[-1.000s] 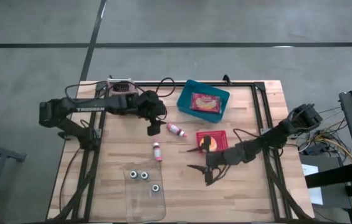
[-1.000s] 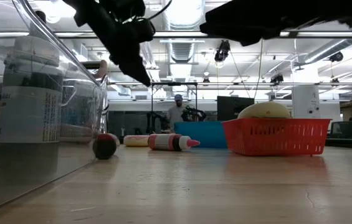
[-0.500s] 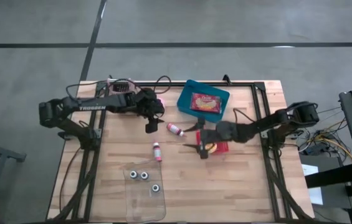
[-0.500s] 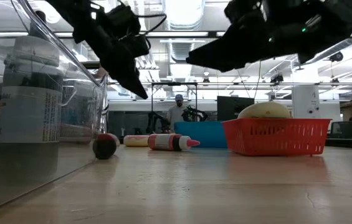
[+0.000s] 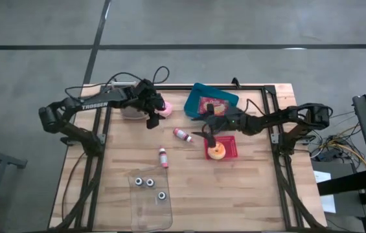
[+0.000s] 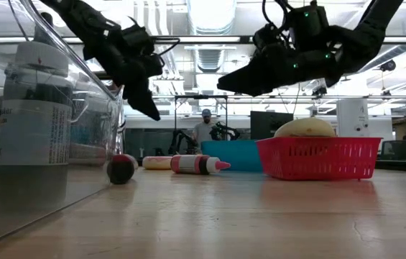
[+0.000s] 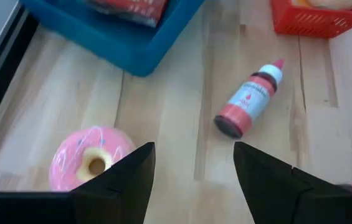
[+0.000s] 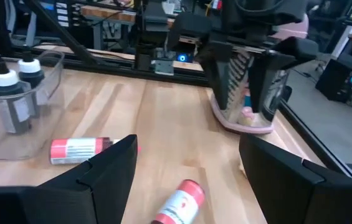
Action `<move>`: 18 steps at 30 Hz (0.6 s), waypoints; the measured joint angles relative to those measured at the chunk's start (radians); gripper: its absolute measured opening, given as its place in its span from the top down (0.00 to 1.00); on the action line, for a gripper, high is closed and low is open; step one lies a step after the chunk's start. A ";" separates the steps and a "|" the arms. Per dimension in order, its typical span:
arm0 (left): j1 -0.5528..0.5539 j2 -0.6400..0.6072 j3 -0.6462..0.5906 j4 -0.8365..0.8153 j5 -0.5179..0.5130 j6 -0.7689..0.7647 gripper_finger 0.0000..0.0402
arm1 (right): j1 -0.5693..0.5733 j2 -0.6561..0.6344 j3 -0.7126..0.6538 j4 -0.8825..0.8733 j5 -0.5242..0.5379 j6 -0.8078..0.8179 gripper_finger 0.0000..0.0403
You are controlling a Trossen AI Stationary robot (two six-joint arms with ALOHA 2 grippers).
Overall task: Pick & Place Food Item
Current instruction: Put the pink donut into the red basket
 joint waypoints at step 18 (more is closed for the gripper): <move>0.050 0.287 0.310 -0.344 -0.044 0.097 0.45 | -0.057 -0.025 0.000 -0.067 -0.035 -0.009 0.31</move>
